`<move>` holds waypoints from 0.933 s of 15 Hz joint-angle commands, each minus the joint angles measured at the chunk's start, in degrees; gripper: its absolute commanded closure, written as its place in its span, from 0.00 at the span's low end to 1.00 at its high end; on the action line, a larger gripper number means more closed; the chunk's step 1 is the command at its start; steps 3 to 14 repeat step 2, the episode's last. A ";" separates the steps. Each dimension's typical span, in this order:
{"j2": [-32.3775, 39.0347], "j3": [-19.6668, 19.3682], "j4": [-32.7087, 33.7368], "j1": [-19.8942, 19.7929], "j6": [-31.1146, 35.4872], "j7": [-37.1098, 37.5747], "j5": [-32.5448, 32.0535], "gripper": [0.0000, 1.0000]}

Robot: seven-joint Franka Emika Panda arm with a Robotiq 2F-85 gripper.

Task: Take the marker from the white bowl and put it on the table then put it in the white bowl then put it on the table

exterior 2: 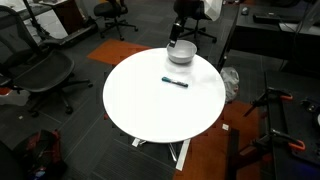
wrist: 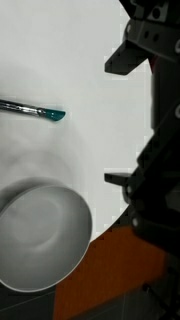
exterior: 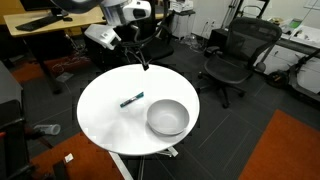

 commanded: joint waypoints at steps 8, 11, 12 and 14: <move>0.21 0.30 0.09 -0.01 -0.20 0.06 -0.08 0.00; 0.21 0.30 0.09 -0.01 -0.20 0.06 -0.08 0.00; 0.21 0.30 0.09 -0.01 -0.20 0.06 -0.08 0.00; 0.21 0.30 0.09 -0.01 -0.20 0.06 -0.08 0.00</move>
